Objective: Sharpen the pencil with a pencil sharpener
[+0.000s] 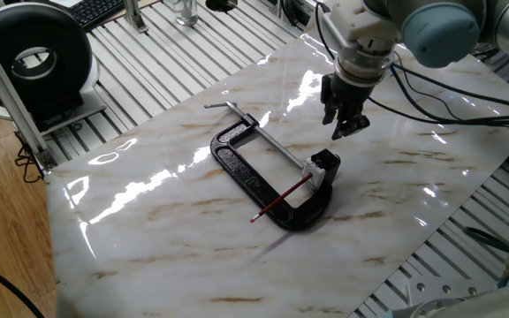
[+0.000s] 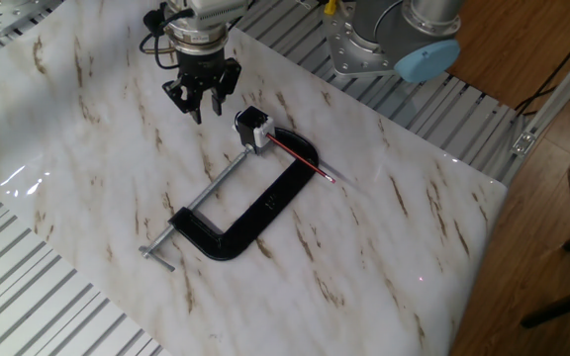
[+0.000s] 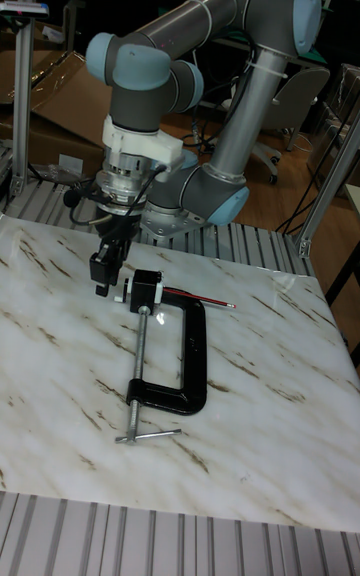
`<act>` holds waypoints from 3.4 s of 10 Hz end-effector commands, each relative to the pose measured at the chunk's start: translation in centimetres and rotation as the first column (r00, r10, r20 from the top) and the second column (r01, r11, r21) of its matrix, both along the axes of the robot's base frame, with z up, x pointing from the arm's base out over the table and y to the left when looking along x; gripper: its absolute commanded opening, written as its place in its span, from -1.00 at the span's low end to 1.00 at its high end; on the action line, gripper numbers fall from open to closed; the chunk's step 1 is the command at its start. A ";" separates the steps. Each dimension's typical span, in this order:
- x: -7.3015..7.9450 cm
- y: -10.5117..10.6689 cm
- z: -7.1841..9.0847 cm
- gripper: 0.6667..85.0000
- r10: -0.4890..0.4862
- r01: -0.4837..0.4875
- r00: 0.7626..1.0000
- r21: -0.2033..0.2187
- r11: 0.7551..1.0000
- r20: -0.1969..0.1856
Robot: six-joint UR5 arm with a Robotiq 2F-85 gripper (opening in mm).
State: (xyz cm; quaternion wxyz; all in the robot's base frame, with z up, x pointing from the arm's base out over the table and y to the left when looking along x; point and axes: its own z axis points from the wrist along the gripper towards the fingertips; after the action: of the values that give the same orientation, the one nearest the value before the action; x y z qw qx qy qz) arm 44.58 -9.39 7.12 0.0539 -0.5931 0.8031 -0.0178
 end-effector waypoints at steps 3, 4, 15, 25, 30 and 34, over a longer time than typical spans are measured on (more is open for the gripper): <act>0.5 1.1 0.2 -0.07 0.005 -0.006 1.000 0.047 0.999 0.018; 0.6 1.1 0.2 -0.07 0.021 -0.022 1.000 0.048 0.999 0.022; -1.0 0.2 -2.5 0.09 0.049 -0.047 0.999 0.077 0.996 -0.022; -2.9 2.2 -3.8 0.08 0.083 -0.075 0.994 0.115 0.991 -0.071; -2.7 2.6 -3.7 0.11 0.125 -0.117 0.991 0.129 0.985 -0.056; -2.4 3.2 -3.6 0.10 0.126 -0.118 0.991 0.150 0.982 -0.041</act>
State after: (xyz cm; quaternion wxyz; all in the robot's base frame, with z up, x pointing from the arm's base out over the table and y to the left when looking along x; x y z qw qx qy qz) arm 41.75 -6.74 3.28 0.0648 -0.6367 0.7664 0.0558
